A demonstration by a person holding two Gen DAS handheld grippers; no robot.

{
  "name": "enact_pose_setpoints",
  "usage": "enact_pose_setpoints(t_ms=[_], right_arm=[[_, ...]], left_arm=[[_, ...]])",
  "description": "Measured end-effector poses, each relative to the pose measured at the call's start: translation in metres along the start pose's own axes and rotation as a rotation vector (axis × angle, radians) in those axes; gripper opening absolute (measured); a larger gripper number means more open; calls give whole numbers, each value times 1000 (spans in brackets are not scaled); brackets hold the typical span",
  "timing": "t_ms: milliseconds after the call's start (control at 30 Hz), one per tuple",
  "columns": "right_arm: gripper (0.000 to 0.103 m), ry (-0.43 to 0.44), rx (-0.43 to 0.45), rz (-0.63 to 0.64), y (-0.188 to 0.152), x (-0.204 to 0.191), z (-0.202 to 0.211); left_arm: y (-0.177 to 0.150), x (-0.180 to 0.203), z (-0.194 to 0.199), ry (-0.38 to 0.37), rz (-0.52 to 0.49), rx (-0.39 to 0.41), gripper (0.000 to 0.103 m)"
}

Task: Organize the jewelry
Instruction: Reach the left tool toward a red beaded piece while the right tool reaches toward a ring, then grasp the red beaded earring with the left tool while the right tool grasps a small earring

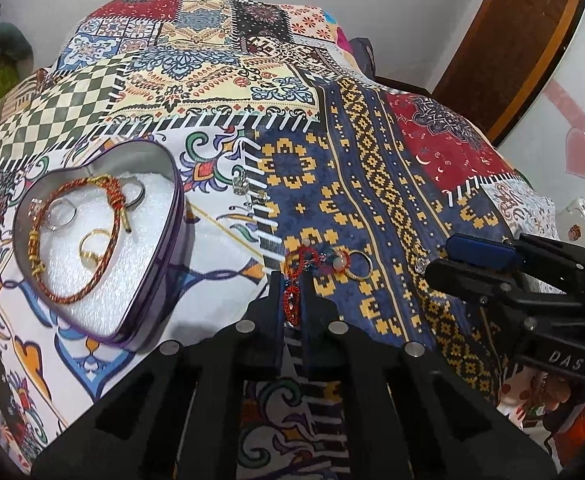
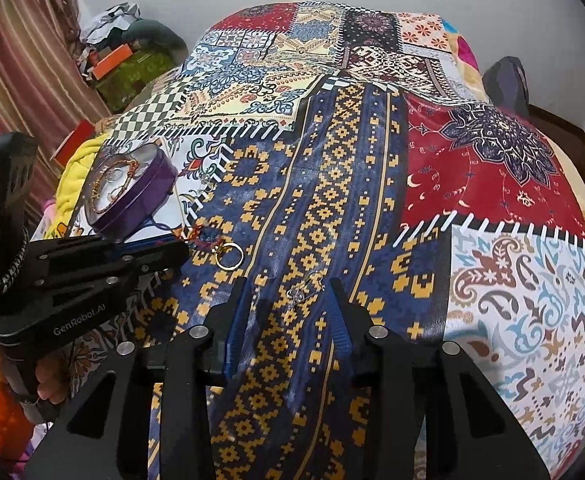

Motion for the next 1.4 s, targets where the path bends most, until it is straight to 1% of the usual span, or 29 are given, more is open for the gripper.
enact_pose_setpoints(t_ms=[133,233,300,467,567,667,967,1167,1300,1400], right_arm=[[29,-17,-11,11,-3,-4,2],[29,-26,3,37,-1,-10,8],[29,-12,3,43,1,-14,7],[28,-10,-55,36,0,-16,-13],[23,-35,-82,34,0,-16,-23],[21,-54,-81,23,3,-14,-25],[21,-108,-61,-30,11,-9,-27],[21,-125,-58,-33,17,-8,-28],[21,-152,-67,-22,20,-8,-32],[21,-147,-57,-29,22,-9,-30]], left_arm=[[-10,-2,11,21,-7,17,5],[-14,-6,19,36,-8,33,5],[-15,-12,25,37,3,41,5],[-14,-24,33,30,37,59,5],[-14,-29,36,21,50,64,5],[-15,-31,39,14,48,71,5],[-12,-41,46,-11,62,90,5],[-12,-49,48,-19,80,97,5],[-13,-52,47,-24,86,97,5],[-13,-53,47,-30,89,98,5]])
Point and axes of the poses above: each gripper's, at about its wrist camera, not at the fingertips, and z roughly against the way its jaws point, x to its right, y to its top, the point moved 3 cm from there along -z, roughly the way its jaws point, and after that the axes turned 13 degrees about z, right-handed, at the moved point
